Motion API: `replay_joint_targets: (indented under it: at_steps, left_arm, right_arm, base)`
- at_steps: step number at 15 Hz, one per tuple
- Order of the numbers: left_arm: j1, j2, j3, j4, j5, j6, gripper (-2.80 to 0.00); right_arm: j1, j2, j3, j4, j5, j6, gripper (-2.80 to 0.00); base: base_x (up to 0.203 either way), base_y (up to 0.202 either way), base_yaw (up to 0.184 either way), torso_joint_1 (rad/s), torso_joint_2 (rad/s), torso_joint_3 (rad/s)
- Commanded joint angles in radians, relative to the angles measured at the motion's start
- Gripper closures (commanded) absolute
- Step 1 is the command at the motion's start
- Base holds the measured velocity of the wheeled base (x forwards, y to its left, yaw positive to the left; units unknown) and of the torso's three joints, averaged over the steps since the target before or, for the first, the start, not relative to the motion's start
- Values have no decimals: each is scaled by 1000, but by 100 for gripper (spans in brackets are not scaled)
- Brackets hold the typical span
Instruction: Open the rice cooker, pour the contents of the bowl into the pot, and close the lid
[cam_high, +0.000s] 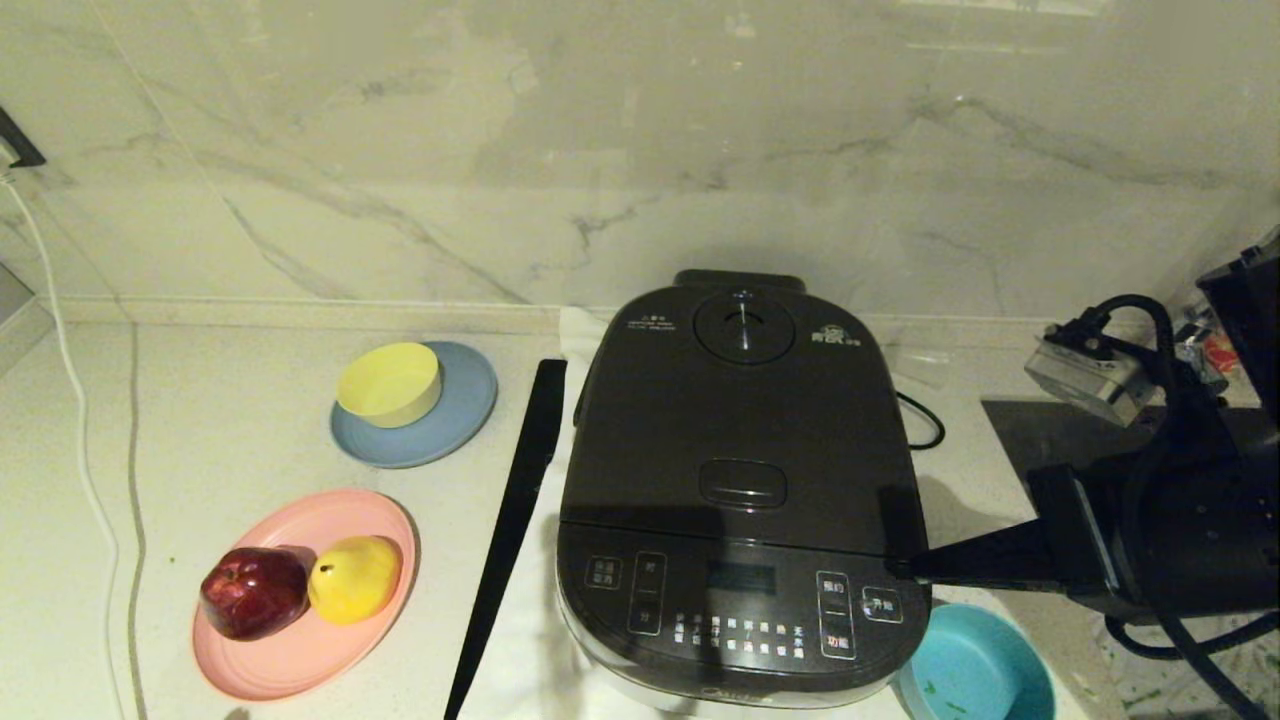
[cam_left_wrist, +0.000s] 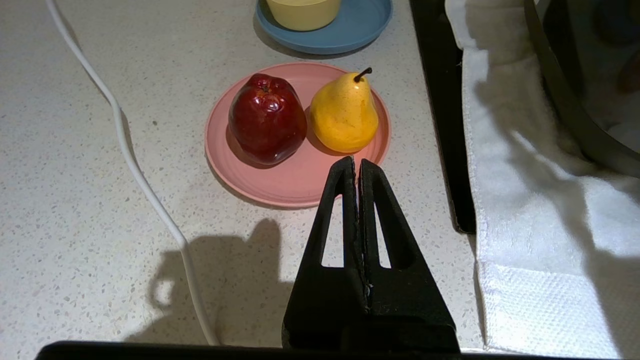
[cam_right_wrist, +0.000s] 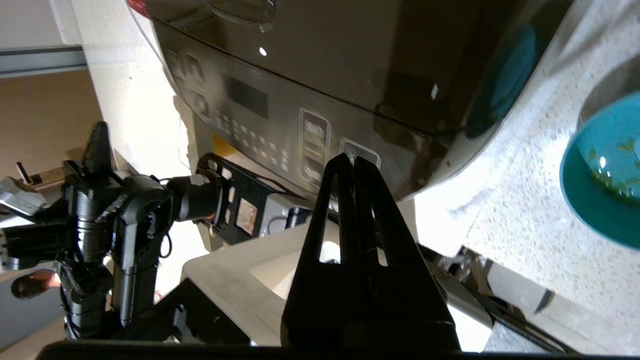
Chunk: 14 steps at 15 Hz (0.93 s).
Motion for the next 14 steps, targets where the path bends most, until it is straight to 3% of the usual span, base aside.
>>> replay_joint_targets:
  at_steps: [1, 14]
  left_arm:
    - [-1, -1, 0, 0, 0, 0, 0]
    - [0, -1, 0, 0, 0, 0, 0]
  right_arm:
    - [2, 10, 17, 2, 2, 3, 0]
    - [24, 60, -10, -2, 4, 3, 0]
  base:
    - [0, 0, 0, 0, 0, 0]
    - [0, 0, 0, 0, 0, 0]
